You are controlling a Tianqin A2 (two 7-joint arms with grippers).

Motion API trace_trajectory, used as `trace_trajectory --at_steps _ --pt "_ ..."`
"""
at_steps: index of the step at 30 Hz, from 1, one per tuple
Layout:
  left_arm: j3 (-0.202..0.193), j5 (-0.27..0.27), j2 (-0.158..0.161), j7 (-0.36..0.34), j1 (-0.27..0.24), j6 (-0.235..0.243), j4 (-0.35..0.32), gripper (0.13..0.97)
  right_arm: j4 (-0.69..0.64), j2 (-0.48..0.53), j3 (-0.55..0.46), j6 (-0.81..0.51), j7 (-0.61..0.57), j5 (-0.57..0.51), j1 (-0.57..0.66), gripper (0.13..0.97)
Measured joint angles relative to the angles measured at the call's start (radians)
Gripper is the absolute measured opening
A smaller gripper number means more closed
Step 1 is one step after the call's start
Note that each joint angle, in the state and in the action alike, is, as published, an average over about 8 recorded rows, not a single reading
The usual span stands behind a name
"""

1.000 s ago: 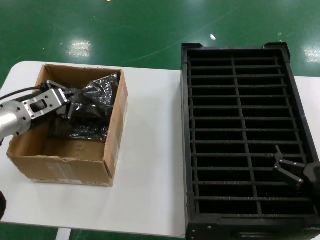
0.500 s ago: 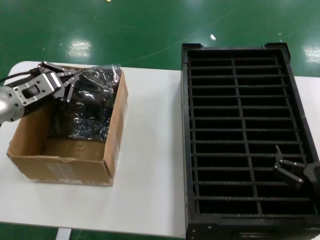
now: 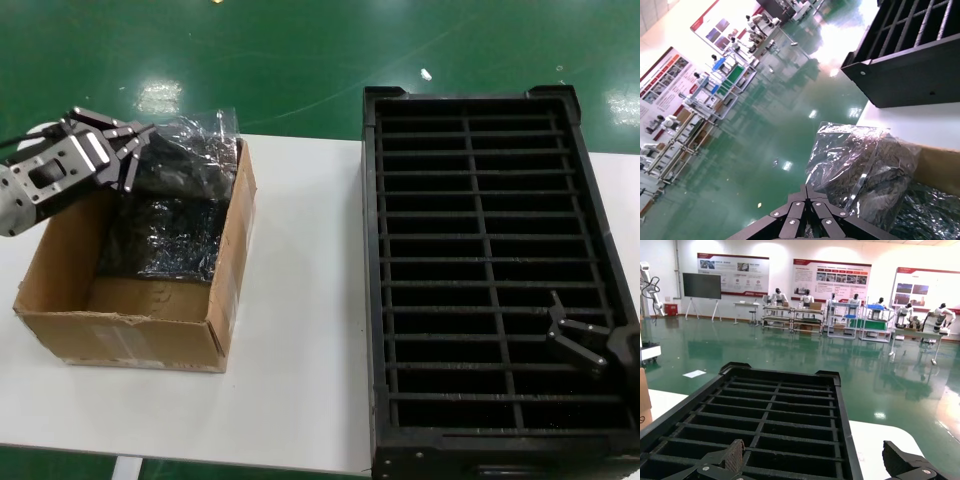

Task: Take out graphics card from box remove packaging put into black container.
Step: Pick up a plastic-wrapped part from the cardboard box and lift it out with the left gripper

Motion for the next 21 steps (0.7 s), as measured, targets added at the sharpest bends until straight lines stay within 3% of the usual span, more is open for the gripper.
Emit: trace_trajectory --at_steps 21 --pt "-0.004 -0.016 -0.062 -0.176 0.117 -0.026 -0.246 0.139 0.0 0.0 0.0 0.0 0.0 0.0 0.0 0.966"
